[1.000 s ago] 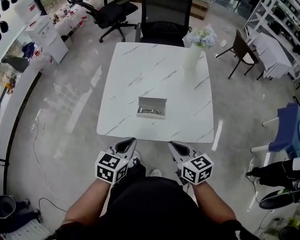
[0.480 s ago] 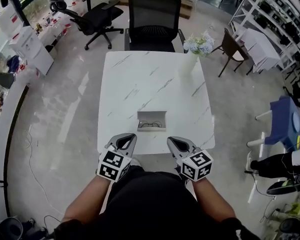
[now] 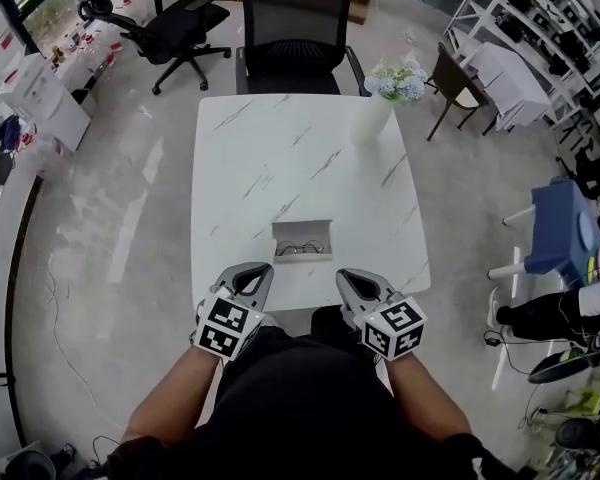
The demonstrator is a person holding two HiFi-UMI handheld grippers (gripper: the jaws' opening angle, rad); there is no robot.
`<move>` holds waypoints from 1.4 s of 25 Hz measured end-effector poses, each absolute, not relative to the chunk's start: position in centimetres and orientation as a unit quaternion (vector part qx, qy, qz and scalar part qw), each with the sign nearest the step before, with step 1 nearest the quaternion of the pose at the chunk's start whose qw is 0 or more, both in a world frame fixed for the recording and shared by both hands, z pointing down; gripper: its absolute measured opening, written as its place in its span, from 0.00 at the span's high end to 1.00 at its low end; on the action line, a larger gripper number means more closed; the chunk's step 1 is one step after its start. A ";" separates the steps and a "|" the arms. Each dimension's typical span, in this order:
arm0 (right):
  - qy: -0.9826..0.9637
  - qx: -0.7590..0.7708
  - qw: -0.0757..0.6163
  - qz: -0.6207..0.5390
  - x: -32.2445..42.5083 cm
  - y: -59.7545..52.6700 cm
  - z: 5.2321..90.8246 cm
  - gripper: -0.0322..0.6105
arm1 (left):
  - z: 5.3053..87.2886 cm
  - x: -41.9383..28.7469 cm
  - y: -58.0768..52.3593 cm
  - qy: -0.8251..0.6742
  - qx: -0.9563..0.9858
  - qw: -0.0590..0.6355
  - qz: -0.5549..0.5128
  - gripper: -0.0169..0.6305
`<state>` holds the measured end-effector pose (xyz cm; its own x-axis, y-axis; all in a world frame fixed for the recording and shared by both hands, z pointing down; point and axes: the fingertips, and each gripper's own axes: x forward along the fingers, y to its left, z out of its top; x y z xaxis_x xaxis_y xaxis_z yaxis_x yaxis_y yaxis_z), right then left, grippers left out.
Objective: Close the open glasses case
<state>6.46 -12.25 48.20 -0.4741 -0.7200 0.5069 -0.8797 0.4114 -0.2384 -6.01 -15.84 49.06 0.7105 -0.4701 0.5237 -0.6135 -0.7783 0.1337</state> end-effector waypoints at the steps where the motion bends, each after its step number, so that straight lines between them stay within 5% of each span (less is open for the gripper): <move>1: -0.825 0.484 0.162 0.242 6.5 -12.6 48.2 0.95 | 49.1 -5.9 -15.9 -0.298 0.912 0.151 0.237 0.97; 35: -0.856 0.457 0.150 0.191 6.5 -16.6 45.4 0.95 | 46.9 -5.1 -18.5 -0.331 0.909 0.128 0.220 0.94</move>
<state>6.49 -16.57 45.37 -0.5374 -0.7247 0.4313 -0.8394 0.5090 -0.1906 -5.07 -18.55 46.87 0.6835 -0.5458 0.4847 -0.6583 -0.7479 0.0860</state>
